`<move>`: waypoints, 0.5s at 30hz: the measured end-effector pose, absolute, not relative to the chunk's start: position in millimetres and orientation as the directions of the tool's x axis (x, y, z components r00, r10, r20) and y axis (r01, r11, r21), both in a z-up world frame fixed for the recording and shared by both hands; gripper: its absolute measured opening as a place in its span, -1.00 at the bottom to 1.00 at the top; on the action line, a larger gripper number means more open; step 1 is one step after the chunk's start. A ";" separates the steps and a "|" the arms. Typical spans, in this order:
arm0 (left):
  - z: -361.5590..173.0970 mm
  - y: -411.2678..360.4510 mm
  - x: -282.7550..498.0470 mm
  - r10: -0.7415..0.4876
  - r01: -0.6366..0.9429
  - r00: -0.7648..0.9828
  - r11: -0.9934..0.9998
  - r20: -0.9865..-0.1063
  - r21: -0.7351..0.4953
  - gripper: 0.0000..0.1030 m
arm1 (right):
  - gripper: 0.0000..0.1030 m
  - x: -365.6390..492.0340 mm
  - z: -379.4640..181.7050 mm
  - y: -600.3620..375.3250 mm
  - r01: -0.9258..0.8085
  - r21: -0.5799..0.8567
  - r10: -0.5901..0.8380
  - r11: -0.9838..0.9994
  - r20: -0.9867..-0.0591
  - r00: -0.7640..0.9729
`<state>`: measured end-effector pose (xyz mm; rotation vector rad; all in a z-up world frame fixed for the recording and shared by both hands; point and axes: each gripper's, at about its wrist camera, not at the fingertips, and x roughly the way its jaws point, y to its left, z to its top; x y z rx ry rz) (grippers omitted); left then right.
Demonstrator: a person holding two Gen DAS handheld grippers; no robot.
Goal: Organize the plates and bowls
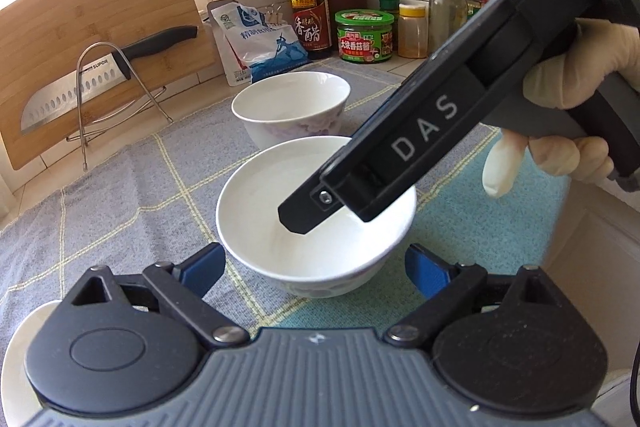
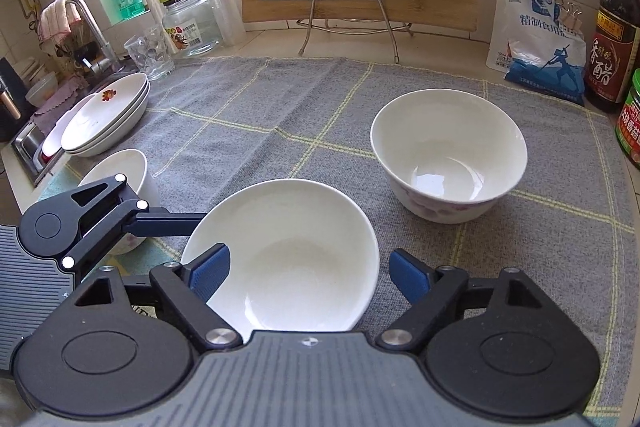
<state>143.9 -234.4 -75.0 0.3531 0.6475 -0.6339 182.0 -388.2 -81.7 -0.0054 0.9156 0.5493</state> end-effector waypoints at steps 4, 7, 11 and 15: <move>-74.9 -234.8 146.3 -0.445 0.647 0.620 0.756 -0.646 0.099 0.84 | 0.54 182.6 -81.7 -387.9 -0.461 0.226 0.453 0.858 -0.756 0.472; -75.6 -235.2 147.5 -0.447 0.646 0.618 0.757 -0.647 0.094 0.82 | 0.46 183.4 -81.2 -388.8 -0.464 0.234 0.460 0.854 -0.756 0.466; -76.9 -235.2 149.6 -0.451 0.641 0.613 0.764 -0.649 0.075 0.77 | 0.43 183.5 -80.7 -389.9 -0.465 0.237 0.462 0.853 -0.758 0.461; -76.3 -233.3 151.2 -0.462 0.641 0.607 0.765 -0.647 0.055 0.77 | 0.38 185.3 -80.3 -392.2 -0.462 0.249 0.468 0.851 -0.760 0.452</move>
